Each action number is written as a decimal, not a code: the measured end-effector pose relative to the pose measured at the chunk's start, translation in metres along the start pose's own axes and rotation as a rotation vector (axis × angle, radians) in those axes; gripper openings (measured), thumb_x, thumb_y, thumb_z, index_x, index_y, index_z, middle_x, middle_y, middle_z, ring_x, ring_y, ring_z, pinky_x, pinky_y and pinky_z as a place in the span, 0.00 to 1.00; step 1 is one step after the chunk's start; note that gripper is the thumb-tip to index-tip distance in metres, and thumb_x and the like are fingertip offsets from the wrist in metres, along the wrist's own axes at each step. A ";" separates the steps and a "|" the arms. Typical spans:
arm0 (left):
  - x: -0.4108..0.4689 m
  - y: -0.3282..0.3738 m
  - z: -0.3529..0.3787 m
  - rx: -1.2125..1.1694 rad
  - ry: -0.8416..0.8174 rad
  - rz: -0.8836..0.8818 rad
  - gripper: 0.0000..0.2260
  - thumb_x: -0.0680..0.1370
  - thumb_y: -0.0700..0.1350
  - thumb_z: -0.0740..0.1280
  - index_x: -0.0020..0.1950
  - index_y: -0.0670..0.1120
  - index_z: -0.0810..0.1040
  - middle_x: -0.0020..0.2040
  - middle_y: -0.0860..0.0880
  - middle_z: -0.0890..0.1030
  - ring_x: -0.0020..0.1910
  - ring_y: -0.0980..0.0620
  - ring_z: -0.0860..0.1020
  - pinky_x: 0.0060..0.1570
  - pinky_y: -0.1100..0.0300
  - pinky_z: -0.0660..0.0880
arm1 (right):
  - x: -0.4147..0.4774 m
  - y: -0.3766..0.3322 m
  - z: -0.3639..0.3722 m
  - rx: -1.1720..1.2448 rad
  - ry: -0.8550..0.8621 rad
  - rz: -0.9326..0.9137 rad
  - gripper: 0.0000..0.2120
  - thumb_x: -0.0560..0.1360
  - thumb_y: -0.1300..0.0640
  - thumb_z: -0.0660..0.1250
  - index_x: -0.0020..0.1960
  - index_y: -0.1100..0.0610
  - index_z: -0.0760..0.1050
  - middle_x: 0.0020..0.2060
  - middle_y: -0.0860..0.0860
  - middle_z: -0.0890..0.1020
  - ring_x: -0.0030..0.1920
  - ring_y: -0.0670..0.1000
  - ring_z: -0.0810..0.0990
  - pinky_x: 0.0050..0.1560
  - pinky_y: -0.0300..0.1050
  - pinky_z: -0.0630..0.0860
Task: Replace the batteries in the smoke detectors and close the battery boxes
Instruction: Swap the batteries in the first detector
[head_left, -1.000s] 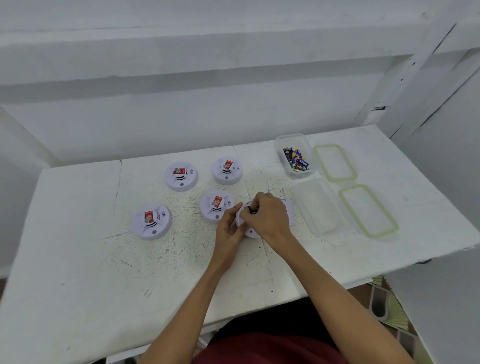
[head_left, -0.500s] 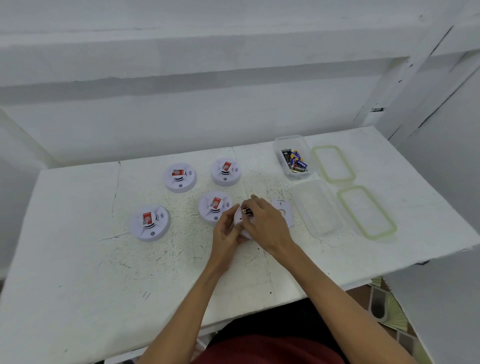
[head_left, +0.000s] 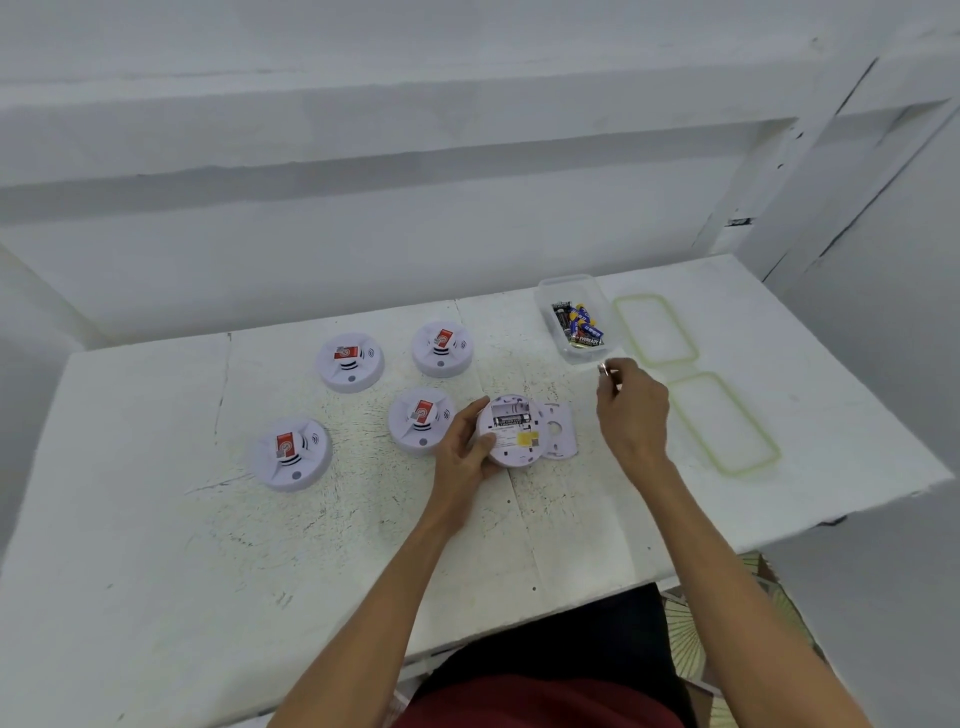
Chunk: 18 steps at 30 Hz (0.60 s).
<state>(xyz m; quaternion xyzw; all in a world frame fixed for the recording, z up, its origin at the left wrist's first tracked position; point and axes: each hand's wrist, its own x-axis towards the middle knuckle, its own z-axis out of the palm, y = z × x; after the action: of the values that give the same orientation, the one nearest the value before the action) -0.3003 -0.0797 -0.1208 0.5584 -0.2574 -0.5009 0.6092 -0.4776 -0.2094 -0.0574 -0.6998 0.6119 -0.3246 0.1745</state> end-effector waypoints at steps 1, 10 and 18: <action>0.000 0.000 0.001 0.009 -0.008 0.005 0.19 0.83 0.38 0.65 0.74 0.49 0.74 0.70 0.47 0.80 0.67 0.44 0.80 0.60 0.35 0.80 | 0.004 0.009 0.000 -0.050 -0.046 0.035 0.10 0.80 0.61 0.63 0.59 0.61 0.79 0.49 0.58 0.84 0.49 0.59 0.82 0.50 0.49 0.76; 0.001 -0.001 -0.002 -0.003 -0.033 -0.011 0.22 0.79 0.44 0.67 0.73 0.51 0.74 0.71 0.47 0.79 0.68 0.43 0.79 0.61 0.33 0.79 | 0.008 0.032 0.008 0.014 -0.259 0.221 0.10 0.76 0.58 0.70 0.55 0.60 0.82 0.49 0.57 0.85 0.51 0.55 0.82 0.49 0.40 0.73; 0.004 -0.004 -0.003 -0.034 -0.037 -0.029 0.21 0.79 0.44 0.67 0.73 0.51 0.75 0.70 0.47 0.79 0.68 0.43 0.79 0.61 0.33 0.79 | 0.008 0.032 0.008 0.036 -0.269 0.164 0.09 0.76 0.60 0.69 0.54 0.60 0.83 0.48 0.56 0.86 0.45 0.49 0.80 0.50 0.39 0.73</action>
<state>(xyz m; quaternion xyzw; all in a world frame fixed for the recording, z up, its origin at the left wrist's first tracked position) -0.2974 -0.0817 -0.1261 0.5425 -0.2519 -0.5241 0.6063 -0.4952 -0.2240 -0.0820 -0.6815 0.6321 -0.2236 0.2932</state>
